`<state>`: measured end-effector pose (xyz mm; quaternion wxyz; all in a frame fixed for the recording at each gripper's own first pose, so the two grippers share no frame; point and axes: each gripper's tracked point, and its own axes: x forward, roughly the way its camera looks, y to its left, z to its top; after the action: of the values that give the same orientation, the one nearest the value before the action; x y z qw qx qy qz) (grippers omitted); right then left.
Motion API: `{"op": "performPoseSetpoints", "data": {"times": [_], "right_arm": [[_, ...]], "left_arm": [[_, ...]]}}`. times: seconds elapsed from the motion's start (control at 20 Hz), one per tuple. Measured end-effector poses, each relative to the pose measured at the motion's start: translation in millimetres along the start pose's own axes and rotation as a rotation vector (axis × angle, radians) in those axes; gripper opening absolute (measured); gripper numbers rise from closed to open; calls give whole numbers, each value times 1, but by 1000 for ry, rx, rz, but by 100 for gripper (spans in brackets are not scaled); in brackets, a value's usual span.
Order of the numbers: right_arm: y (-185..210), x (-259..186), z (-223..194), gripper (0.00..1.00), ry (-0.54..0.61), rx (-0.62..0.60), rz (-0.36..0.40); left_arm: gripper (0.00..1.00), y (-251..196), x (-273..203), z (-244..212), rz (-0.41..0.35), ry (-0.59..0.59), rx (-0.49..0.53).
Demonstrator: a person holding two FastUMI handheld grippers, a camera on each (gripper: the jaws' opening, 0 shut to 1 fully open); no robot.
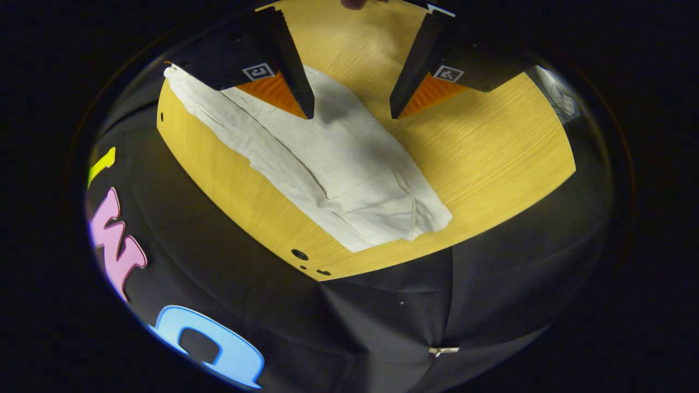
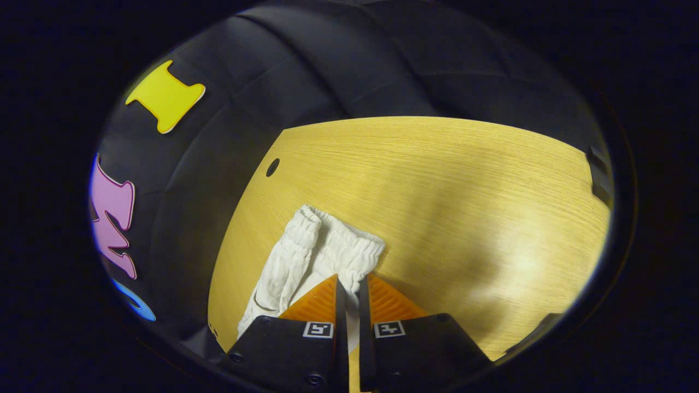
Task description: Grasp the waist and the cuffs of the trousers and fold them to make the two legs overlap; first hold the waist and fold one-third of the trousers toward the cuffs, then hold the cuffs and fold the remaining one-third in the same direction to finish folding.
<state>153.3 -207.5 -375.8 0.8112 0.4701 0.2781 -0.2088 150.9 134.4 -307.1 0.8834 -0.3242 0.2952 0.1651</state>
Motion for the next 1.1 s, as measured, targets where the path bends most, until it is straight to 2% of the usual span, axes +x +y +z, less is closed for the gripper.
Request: {"op": "performPoseSetpoints", "data": {"times": [0.15, 0.25, 0.6, 0.7, 0.75, 0.9, 0.95, 1.0, 1.1], "right_arm": [[1, -1, 1, 12, 5, -24, -5], [0, -1, 0, 12, 5, -55, 1], [-1, -1, 0, 12, 19, -42, 49], [0, -1, 0, 12, 22, -43, 53], [0, -1, 1, 12, 22, -43, 54], [0, -1, -1, 12, 18, -51, 56], [0, -2, -1, 12, 20, -50, 55], [0, -1, -1, 12, 24, -46, 56], [0, -1, -1, 12, 25, -43, 56]], "left_arm": [[89, 10, 14, 0, -10, 19, -84], [88, 7, 25, 12, -17, -23, -86], [87, -13, 58, 36, 71, -95, 62], [85, -5, 59, 37, 128, -113, 101], [76, -3, 59, 38, 156, -117, 105], [66, 0, 59, 39, 174, -90, 165], [50, -2, 61, 37, 169, -70, 170], [46, -5, 62, 37, 152, -56, 151], [26, -10, 64, 36, 125, -18, 53]]}}
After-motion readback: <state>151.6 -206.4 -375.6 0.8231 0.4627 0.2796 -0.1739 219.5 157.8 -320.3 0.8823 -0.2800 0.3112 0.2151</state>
